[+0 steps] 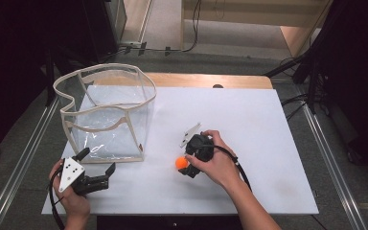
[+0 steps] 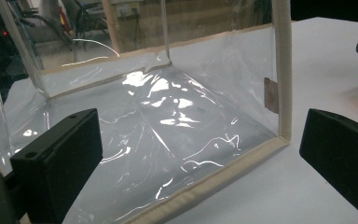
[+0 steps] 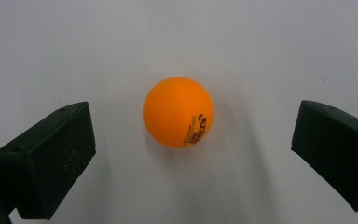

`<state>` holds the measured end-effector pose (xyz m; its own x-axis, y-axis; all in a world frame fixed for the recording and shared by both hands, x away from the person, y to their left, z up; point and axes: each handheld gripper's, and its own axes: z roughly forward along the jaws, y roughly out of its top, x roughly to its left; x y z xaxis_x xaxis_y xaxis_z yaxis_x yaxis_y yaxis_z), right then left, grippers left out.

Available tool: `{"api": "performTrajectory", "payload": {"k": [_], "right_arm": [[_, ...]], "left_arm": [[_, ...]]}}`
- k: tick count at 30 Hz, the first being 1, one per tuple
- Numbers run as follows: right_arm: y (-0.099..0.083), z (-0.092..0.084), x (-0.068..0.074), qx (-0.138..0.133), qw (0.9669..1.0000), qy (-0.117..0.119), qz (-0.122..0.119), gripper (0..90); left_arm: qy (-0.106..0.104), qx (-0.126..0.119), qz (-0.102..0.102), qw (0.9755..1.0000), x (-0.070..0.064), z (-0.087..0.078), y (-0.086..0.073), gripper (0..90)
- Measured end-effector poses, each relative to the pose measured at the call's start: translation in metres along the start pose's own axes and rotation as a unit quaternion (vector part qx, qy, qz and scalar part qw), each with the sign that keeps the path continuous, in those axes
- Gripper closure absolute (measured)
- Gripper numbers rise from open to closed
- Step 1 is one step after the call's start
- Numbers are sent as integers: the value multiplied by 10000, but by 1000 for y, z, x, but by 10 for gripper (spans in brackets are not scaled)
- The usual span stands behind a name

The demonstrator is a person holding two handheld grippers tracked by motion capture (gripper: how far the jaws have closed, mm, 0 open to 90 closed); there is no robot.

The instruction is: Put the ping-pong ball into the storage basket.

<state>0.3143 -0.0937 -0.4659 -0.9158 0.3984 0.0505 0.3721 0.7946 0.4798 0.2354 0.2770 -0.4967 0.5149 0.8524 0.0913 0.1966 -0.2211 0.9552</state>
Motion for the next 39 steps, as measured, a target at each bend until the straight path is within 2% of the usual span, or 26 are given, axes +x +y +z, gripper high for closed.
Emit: {"api": "performTrajectory", "payload": {"k": [1,2,4,6,10,11,15,16,20,21,22,25,27,32,34,39], "right_arm": [[1,1,0,21,10000,3,-32,10],[1,2,1,33,10000,-47,-27,59],[3,4,2,69,9999,-95,-72,61],[4,7,3,110,9999,-40,-122,61],[5,11,5,231,9996,-107,-96,77],[6,12,5,290,9994,-139,-149,128],[7,15,7,388,9991,-146,-102,175],[7,15,6,371,9990,-156,-198,211],[8,17,6,422,9989,-132,-155,276],[8,18,7,462,9988,-117,-81,289],[8,19,6,443,9988,-108,-177,296],[9,21,7,464,9988,-84,-159,324],[9,21,6,487,9985,-37,-235,343],[10,23,7,583,9981,-110,-179,372],[10,25,6,558,9981,-118,-238,378],[11,25,6,546,9982,-148,-200,391]], "left_arm": [[1,-4,-1,10000,0,0,0,0],[0,-6,-3,10000,0,0,0,0],[0,-10,-5,10000,0,0,0,0],[-1,-12,-5,10000,0,0,0,0],[-2,-10,-7,10000,0,0,0,0],[-1,-9,-9,10000,0,0,0,0],[-1,-5,-11,10000,1,0,0,0],[0,-2,-13,10000,1,0,0,0],[-1,-3,-20,10000,1,0,0,0],[-1,-5,-22,10000,1,0,0,0],[0,-4,-23,10000,1,0,0,0],[0,-4,-22,10000,1,0,0,0],[2,-1,-29,10000,1,0,0,0],[2,-1,-30,10000,1,0,0,0],[2,-1,-29,10000,1,0,0,0],[3,2,-28,10000,1,0,0,0]]}}
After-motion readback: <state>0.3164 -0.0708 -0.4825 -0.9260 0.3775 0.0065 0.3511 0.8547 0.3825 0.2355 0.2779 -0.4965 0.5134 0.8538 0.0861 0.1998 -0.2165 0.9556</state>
